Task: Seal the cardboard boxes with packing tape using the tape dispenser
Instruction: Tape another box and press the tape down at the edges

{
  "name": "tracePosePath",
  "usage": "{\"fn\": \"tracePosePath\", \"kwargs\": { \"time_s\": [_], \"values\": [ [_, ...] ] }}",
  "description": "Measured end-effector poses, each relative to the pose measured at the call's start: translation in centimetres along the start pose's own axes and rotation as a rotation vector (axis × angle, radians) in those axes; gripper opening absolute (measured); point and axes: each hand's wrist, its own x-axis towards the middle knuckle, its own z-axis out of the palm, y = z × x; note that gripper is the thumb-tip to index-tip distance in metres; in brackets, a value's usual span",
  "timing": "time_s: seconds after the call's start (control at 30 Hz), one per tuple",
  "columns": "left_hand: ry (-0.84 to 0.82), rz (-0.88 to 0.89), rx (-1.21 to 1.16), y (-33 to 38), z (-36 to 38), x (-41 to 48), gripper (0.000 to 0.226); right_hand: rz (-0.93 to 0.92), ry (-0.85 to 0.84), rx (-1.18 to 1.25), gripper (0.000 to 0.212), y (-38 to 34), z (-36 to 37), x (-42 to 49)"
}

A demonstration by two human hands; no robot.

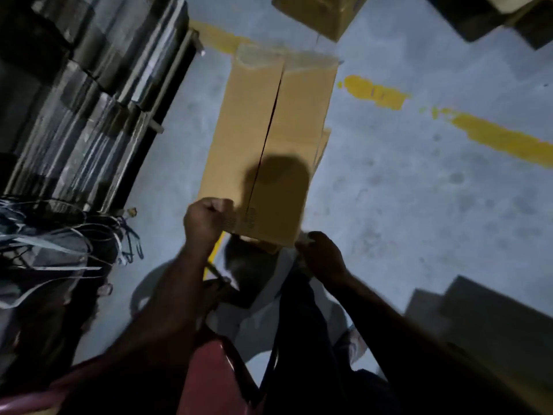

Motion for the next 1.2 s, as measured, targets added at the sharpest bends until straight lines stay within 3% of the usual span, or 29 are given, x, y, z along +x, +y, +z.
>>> {"fn": "tracePosePath", "kwargs": {
  "time_s": [0.1, 0.27, 0.4, 0.57, 0.67, 0.83, 0.9, 1.07, 1.2],
  "values": [
    [-0.012, -0.119, 0.075, -2.4, 1.5, 6.3, 0.034, 0.127, -0.104, 0.104, 0.057, -0.7, 1.5, 4.3],
    [-0.081, -0.249, 0.266, -6.2, 5.3, 11.6, 0.082, 0.173, -0.198, 0.201, 0.044, -0.9, 3.0, 8.2],
    [0.009, -0.227, 0.261, -5.4, 4.8, 11.3, 0.053, 0.205, -0.191, 0.268, 0.054, -0.4, 4.1, 9.6],
    [-0.045, -0.205, -0.017, -7.3, 3.4, 11.9, 0.045, 0.108, -0.166, 0.271, 0.062, 0.5, 5.2, 10.4],
    [-0.039, -0.061, 0.01, -6.6, 2.0, 11.6, 0.044, 0.048, -0.049, 0.155, 0.063, -0.3, 4.6, 8.5],
    [0.147, 0.452, 0.054, -0.1, -2.2, 8.7, 0.03, -0.188, 0.221, 0.285, 0.069, -4.8, -1.8, 3.2],
    [0.252, 0.601, 0.053, 3.0, -3.5, 7.9, 0.031, -0.216, 0.314, 0.253, 0.062, -7.2, -5.1, 1.7],
    [0.313, 0.552, -0.045, 11.8, -6.4, 4.4, 0.038, -0.249, 0.542, 0.219, 0.068, -12.0, -12.2, -2.1],
    [0.281, 0.634, -0.098, 17.5, -8.9, 0.0, 0.047, -0.225, 0.688, 0.168, 0.068, -14.5, -17.8, -7.5]
  ]
}}
